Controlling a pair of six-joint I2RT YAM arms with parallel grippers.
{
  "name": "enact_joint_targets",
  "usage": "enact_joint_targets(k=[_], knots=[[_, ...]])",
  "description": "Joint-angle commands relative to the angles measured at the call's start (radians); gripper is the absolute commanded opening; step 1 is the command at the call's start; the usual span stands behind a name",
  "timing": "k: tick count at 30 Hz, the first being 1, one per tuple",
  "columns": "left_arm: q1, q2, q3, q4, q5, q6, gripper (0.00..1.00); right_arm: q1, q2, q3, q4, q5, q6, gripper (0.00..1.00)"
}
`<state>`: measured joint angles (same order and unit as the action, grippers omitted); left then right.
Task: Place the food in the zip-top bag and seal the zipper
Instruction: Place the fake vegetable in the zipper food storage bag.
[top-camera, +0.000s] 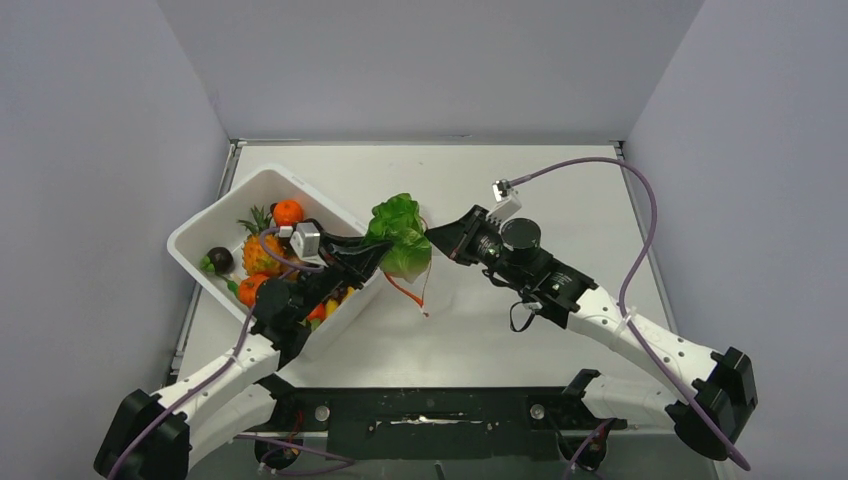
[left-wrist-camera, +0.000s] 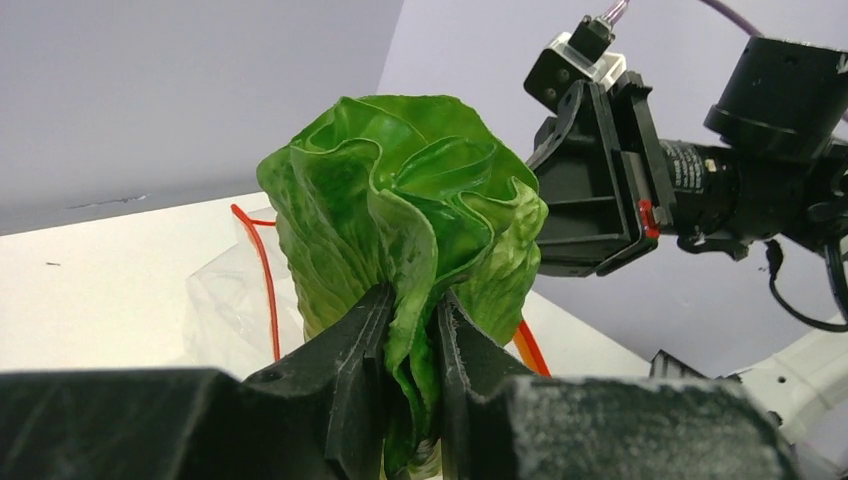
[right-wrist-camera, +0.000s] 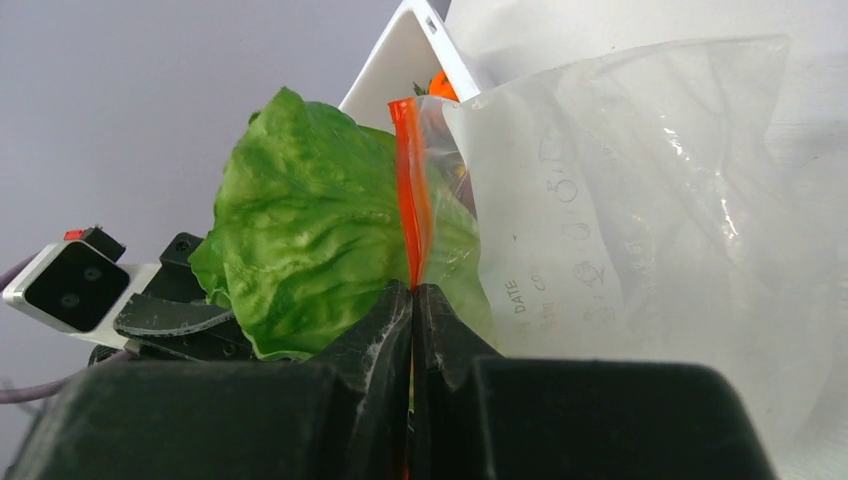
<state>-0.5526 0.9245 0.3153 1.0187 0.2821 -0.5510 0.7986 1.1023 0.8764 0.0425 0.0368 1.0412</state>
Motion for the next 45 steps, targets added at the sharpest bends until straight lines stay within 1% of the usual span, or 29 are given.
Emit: enact_joint_targets(k=[1, 6, 11, 15, 21, 27, 31, 37, 42, 45], knots=[[-0.013, -0.085, 0.015, -0.076, -0.020, 0.115, 0.15, -0.009, -0.067, 0.017, 0.061, 0.017, 0.001, 0.00], [-0.014, -0.118, 0.026, -0.206, -0.046, 0.167, 0.14, -0.011, -0.060, 0.048, 0.069, -0.010, -0.009, 0.00], [-0.021, -0.124, 0.036, -0.253, -0.034, 0.170, 0.14, -0.010, -0.053, 0.035, 0.105, -0.019, -0.010, 0.00], [-0.024, -0.111, 0.061, -0.287, 0.015, 0.154, 0.14, -0.012, -0.018, 0.034, 0.154, -0.048, -0.018, 0.00], [-0.028, -0.120, 0.067, -0.342, 0.073, 0.142, 0.15, -0.013, 0.018, 0.055, 0.162, -0.061, -0.040, 0.00], [-0.029, -0.122, 0.124, -0.508, 0.044, 0.186, 0.15, -0.013, 0.019, 0.057, 0.197, -0.110, -0.066, 0.00], [-0.029, -0.110, 0.133, -0.524, 0.017, 0.182, 0.15, -0.013, 0.018, 0.055, 0.236, -0.146, -0.081, 0.00], [-0.028, -0.038, 0.199, -0.592, 0.071, 0.172, 0.15, -0.011, 0.050, 0.056, 0.251, -0.201, -0.090, 0.00], [-0.031, -0.002, 0.213, -0.612, 0.091, 0.164, 0.15, -0.004, 0.084, 0.074, 0.241, -0.219, -0.101, 0.00], [-0.031, -0.001, 0.216, -0.600, 0.132, 0.160, 0.17, -0.004, 0.110, 0.096, 0.187, -0.214, -0.125, 0.00]])
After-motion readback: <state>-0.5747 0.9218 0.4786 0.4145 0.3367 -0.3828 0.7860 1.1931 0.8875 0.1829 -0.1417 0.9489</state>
